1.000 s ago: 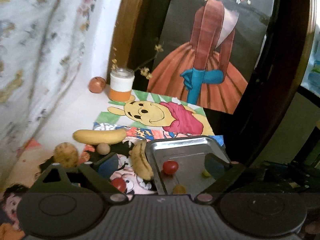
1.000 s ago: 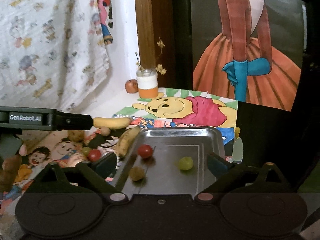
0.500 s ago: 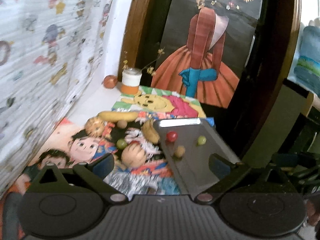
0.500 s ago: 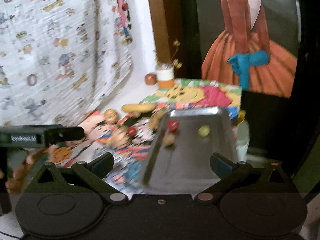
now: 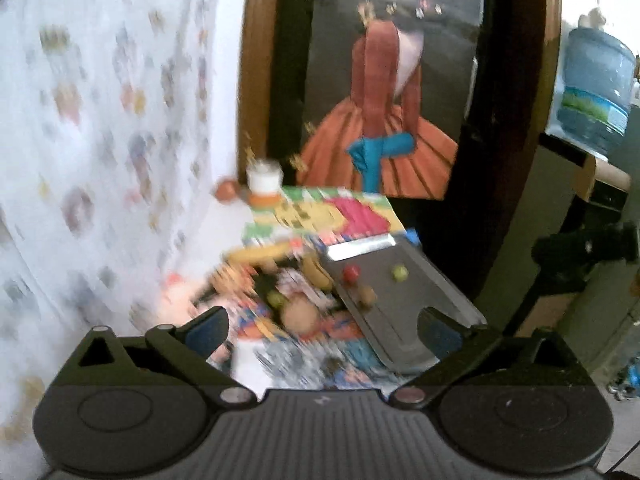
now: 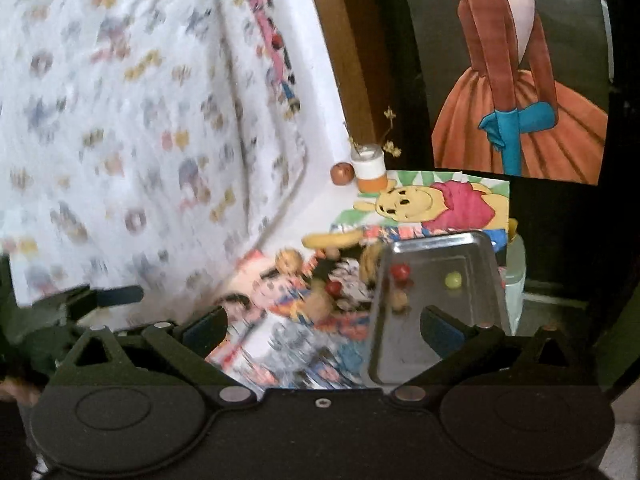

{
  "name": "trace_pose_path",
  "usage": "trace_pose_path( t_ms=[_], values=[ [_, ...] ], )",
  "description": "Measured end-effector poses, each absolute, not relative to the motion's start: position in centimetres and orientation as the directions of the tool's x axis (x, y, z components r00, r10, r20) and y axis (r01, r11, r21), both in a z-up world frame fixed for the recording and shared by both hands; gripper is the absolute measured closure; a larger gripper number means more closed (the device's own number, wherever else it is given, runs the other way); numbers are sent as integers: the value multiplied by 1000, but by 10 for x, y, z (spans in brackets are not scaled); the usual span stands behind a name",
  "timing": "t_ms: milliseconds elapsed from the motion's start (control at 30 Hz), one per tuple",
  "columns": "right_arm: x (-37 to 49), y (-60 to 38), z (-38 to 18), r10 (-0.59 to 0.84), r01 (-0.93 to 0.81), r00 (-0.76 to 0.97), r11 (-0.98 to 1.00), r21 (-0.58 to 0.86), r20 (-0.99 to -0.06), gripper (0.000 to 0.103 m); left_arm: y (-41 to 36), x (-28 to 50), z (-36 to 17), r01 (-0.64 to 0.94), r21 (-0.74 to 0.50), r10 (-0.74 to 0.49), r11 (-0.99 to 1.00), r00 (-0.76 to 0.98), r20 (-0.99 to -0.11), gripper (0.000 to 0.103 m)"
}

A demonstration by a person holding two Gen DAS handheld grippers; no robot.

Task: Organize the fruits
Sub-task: 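Lift both tools up and away from the tray, then move the left tool to the striped melon while the right tool approaches the yellow banana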

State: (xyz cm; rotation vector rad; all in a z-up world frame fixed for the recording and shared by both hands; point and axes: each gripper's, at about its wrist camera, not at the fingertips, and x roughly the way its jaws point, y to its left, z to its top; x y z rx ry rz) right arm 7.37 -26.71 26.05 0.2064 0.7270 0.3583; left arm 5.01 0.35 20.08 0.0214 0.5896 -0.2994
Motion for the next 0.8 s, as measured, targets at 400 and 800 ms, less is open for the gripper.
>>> trace_pose_path(
  t_ms=[400,800],
  values=[
    [157,-231,381,494,-407,731,870,280,-472,0,48,94,288,90,-33,-96,995,890,-445,0],
    [277,-197,299,542,-486,571,828,278,-617,0,44,168,211,61,-50,-79,997,834,-547,0]
  ],
)
